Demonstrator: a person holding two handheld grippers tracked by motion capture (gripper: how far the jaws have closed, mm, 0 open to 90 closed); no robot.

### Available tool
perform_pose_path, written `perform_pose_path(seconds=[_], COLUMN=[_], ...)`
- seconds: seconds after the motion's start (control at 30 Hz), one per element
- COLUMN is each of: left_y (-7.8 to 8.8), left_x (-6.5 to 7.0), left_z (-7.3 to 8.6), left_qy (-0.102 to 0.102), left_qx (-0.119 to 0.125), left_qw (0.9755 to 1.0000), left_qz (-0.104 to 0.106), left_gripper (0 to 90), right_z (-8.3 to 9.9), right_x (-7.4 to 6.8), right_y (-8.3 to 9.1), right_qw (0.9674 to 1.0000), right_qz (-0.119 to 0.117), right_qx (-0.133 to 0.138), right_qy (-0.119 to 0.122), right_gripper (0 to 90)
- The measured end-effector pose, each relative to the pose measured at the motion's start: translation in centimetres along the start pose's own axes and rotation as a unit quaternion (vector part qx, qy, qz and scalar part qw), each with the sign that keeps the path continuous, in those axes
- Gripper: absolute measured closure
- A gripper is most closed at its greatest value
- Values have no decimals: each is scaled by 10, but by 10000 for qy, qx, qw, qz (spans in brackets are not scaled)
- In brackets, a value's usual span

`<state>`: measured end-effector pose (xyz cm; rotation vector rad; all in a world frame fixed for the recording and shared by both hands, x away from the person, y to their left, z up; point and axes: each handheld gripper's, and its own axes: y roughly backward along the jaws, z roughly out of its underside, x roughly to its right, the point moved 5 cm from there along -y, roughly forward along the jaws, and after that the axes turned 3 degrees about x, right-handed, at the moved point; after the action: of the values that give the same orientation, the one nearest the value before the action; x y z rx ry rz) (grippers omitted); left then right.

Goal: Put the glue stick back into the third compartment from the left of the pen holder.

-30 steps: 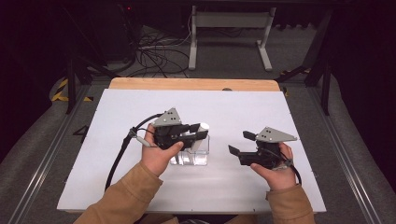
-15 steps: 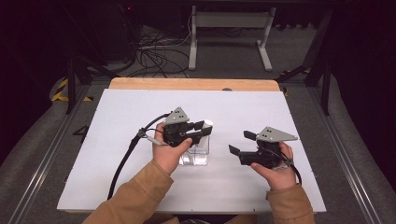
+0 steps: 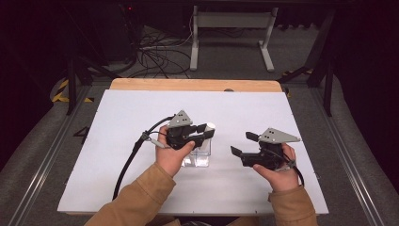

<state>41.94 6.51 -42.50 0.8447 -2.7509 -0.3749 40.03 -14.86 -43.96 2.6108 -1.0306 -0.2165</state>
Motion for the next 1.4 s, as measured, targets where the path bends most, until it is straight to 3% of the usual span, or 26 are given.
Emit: perform_pose_path(seconds=[0.33,0.37,0.47,0.67,1.13,1.4], left_y=[-3,-2,4,22,44,60], left_x=[1,1,2,10,11,7], left_z=[8,8,6,-2,-8,-11], left_qy=[-46,-98,-187,-403,-770,-870], left_qx=[-204,-228,-217,-11,66,118], left_qw=[9998,9997,9995,9992,9970,9960], left_qz=[44,43,-108,29,-102,-181], left_gripper=[663,648,446,370,220,170], right_z=[-1,-1,-1,-2,-2,-3], right_x=[1,1,1,0,-1,-4], right_y=[1,2,2,2,-1,1], right_qw=[10000,10000,10000,10000,10000,10000], right_qz=[4,8,10,13,-21,-33], right_qx=[22,26,65,68,55,90], right_qy=[7,-19,-27,-37,-5,6], right_gripper=[213,213,213,211,207,203])
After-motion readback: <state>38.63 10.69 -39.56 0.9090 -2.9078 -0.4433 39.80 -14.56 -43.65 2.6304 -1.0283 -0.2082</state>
